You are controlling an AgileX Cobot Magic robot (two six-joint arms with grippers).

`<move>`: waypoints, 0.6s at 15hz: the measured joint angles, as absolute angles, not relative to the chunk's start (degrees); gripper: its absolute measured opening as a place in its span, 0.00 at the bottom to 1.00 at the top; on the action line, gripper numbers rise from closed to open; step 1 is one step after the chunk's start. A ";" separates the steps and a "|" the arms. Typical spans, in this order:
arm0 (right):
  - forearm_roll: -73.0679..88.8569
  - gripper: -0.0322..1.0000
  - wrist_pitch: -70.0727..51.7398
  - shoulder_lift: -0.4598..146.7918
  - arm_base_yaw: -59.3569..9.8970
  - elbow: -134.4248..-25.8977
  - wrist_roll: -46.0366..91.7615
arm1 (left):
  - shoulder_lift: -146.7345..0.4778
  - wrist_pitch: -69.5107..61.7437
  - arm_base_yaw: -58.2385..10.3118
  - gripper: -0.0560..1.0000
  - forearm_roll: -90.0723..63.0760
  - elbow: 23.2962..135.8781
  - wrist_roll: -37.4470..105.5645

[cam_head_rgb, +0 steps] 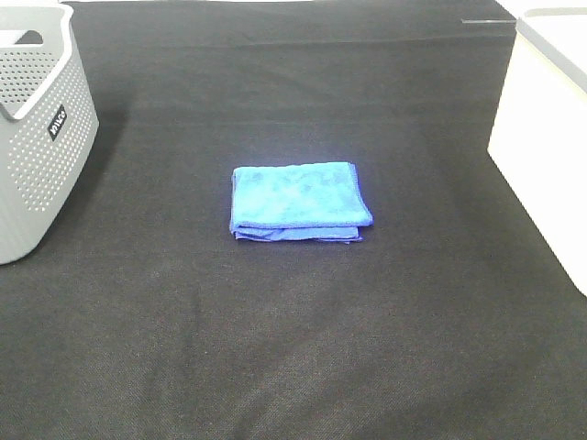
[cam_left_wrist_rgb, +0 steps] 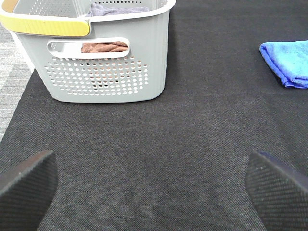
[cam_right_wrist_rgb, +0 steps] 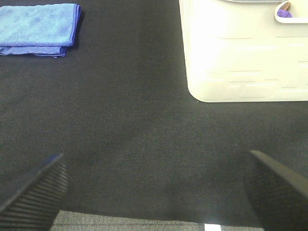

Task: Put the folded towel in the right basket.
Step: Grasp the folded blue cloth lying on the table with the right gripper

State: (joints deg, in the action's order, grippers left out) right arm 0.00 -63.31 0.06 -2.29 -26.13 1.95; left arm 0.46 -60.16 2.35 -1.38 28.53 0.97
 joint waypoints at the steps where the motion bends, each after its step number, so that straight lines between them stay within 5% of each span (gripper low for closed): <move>1: 0.00 0.97 -63.31 3.72 -2.29 -26.87 2.06 | 0.46 -60.16 2.35 0.99 -1.38 28.53 0.97; 5: 6.42 0.95 -66.98 40.85 -2.29 -47.78 2.35 | 0.46 -60.16 2.35 0.99 -1.38 28.53 0.97; 9: 12.66 0.95 -69.16 59.24 -2.29 -61.59 2.41 | 0.46 -60.16 2.35 0.99 -1.38 28.53 0.97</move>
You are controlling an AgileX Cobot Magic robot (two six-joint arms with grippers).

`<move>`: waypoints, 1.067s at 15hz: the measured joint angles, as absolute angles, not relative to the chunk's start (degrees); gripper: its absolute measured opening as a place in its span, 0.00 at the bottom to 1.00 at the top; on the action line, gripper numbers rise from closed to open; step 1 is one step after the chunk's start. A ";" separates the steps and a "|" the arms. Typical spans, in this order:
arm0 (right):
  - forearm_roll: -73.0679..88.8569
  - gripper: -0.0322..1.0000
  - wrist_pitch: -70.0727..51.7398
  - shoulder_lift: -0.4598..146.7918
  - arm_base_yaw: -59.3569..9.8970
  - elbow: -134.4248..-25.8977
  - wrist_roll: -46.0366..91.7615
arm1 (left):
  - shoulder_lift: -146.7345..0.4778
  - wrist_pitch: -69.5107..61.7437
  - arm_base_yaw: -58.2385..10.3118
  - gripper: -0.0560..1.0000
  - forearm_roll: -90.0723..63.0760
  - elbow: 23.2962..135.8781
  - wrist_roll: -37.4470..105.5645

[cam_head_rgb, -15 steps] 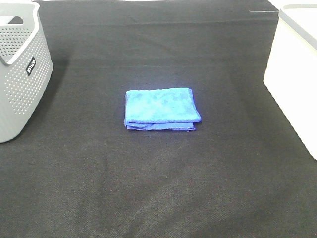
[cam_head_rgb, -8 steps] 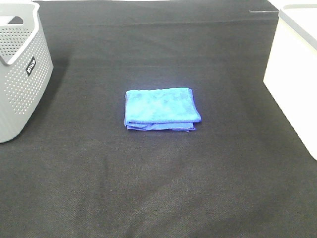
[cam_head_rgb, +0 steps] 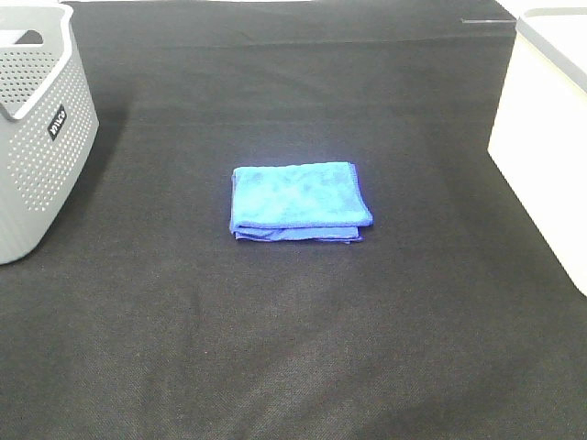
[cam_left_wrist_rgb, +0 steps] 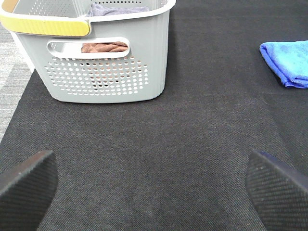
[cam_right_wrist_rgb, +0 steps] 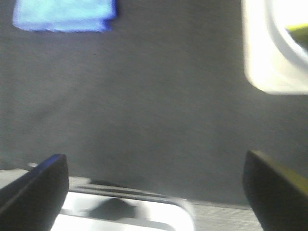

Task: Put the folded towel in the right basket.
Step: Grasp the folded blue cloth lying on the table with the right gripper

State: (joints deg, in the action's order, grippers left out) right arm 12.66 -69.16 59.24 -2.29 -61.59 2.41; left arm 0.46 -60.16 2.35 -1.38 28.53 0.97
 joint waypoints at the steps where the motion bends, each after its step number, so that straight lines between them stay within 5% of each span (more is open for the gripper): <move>1: 16.33 0.95 -69.10 63.66 -2.29 -64.80 3.50 | 0.46 -60.16 2.35 0.99 -1.38 28.53 0.97; 8: 32.09 0.95 -56.67 104.56 -14.38 -85.60 9.91 | 0.46 -60.16 2.35 0.99 -1.38 28.53 0.97; 12: 33.46 0.95 -58.84 129.26 -13.18 -103.30 10.26 | 0.46 -60.16 2.35 0.99 -1.38 28.53 0.97; 16: 33.80 0.95 -59.87 138.31 -9.05 -106.80 9.28 | 0.46 -60.16 2.35 0.99 -1.38 28.53 0.97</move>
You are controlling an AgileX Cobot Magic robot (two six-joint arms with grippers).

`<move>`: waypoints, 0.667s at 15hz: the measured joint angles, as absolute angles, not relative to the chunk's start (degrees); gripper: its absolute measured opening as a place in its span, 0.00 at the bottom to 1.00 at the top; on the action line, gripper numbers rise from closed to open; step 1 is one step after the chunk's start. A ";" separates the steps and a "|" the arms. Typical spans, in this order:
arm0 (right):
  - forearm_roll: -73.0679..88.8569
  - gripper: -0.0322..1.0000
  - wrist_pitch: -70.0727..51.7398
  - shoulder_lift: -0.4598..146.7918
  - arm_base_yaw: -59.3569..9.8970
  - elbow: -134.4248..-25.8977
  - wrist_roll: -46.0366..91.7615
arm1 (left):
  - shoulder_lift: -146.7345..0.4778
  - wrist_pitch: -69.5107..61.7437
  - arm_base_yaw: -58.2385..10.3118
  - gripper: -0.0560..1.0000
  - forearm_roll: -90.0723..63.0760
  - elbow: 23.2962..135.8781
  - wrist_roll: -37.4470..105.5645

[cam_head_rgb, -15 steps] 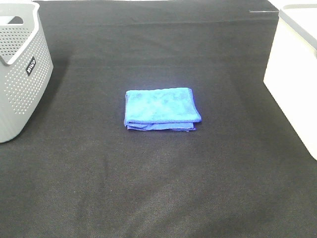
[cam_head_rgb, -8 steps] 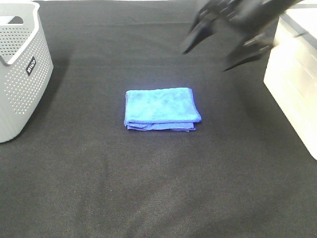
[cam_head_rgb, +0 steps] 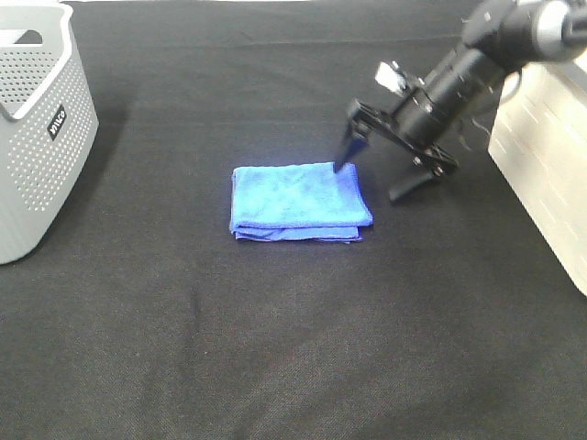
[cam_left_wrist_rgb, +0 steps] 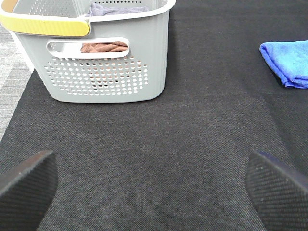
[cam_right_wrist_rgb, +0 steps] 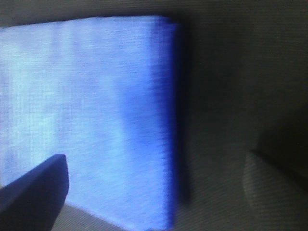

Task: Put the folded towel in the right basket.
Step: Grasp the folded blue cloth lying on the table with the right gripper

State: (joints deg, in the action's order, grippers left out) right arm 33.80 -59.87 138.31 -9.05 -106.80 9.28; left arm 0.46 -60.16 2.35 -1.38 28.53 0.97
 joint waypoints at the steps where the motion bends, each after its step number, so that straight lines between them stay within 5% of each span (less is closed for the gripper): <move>1: 34.78 0.95 -59.82 139.46 -8.31 -107.03 9.51 | 0.46 -60.16 2.35 0.99 -1.38 28.53 0.97; 5: 38.85 0.95 -58.96 141.35 -9.22 -107.95 10.77 | 0.46 -60.16 2.35 0.99 -1.38 28.53 0.97; 8: 43.37 0.89 -56.49 143.47 -15.99 -108.69 11.40 | 0.46 -60.16 2.35 0.99 -1.38 28.53 0.97; 10: 44.06 0.69 -54.37 144.21 -21.14 -108.75 11.40 | 0.46 -60.16 2.35 0.99 -1.38 28.53 0.97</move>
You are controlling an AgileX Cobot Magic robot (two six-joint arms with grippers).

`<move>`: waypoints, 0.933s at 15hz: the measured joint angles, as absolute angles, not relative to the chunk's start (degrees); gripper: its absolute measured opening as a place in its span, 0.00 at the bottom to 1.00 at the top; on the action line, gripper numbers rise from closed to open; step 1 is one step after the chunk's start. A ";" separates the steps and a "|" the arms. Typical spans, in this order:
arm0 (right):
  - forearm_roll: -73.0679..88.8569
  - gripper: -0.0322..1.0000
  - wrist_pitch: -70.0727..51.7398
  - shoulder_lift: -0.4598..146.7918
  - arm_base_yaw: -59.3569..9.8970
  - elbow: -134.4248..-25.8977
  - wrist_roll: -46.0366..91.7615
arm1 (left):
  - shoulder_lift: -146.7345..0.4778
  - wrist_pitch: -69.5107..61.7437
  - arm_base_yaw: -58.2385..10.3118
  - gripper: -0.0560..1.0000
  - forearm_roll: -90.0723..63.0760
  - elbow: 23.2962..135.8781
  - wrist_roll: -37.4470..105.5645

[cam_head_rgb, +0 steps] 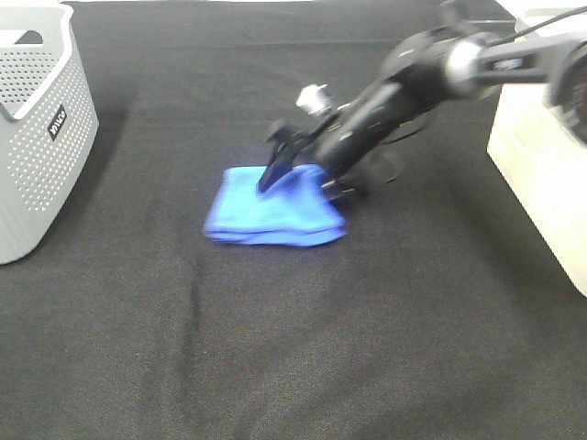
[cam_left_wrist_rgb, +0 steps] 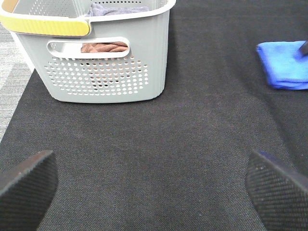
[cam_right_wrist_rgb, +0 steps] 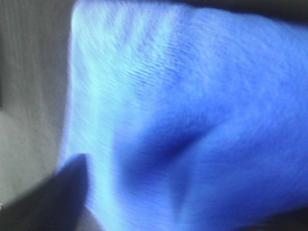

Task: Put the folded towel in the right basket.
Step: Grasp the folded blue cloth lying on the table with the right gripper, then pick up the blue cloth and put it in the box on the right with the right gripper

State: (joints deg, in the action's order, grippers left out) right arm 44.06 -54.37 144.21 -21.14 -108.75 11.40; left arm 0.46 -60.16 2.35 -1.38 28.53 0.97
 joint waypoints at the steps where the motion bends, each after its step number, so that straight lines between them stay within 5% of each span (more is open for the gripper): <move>1: 43.66 0.49 -53.97 144.79 -22.29 -108.75 11.40 | 0.46 -60.16 2.35 0.99 -1.38 28.53 0.97; 2: 43.66 0.49 -53.97 144.79 -22.29 -108.75 11.40 | 0.46 -60.16 2.35 0.99 -1.38 28.53 0.97; 3: 43.03 0.20 -55.00 145.30 -22.57 -109.55 11.34 | 0.46 -60.16 2.35 0.99 -1.38 28.53 0.97; 10: 27.16 0.21 -68.98 130.29 -21.89 -124.56 5.61 | 0.46 -60.16 2.35 0.99 -1.38 28.53 0.97; 14: 20.91 0.21 -69.27 111.96 -13.06 -124.62 4.98 | 0.46 -60.16 2.35 0.99 -1.38 28.53 0.97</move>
State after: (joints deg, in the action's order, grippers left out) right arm 20.91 -69.27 111.96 -13.06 -124.62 4.98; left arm 0.46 -60.16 2.35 -1.38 28.53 0.97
